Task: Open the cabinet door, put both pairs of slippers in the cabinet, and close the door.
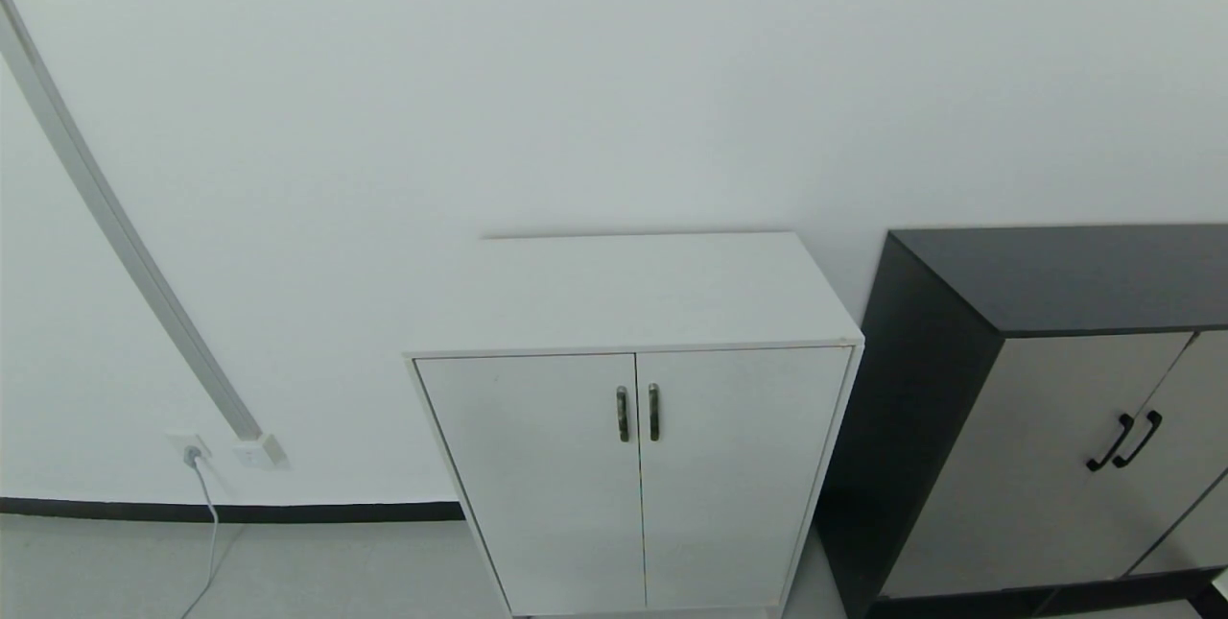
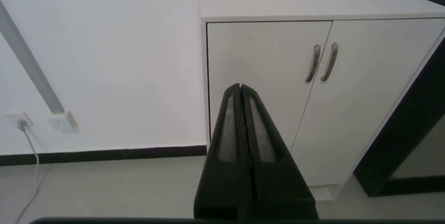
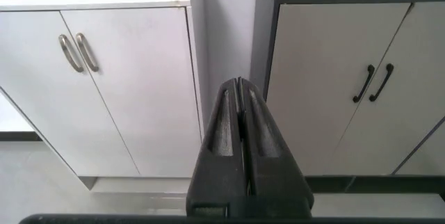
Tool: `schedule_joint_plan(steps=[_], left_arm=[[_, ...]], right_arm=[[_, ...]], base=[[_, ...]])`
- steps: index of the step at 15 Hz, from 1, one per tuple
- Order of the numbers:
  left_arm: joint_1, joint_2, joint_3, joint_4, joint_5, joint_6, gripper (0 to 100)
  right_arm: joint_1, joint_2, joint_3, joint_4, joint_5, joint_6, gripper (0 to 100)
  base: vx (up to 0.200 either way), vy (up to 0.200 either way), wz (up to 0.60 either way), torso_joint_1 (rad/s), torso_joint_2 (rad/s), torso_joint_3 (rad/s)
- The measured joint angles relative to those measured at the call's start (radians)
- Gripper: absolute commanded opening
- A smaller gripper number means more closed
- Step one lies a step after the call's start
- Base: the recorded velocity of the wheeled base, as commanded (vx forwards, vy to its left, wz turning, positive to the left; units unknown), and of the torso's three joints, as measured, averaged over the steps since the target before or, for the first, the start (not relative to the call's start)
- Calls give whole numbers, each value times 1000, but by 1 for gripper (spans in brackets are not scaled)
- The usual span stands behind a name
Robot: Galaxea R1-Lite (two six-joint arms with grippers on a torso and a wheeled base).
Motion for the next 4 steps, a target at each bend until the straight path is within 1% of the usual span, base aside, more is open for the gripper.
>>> schedule_joint_plan(steps=[4], left_arm=[[0,0,0,0,0,0,0]], right_arm=[[-1,-2,0,0,-1,0,0]], base=[[0,0,0,0,0,0]])
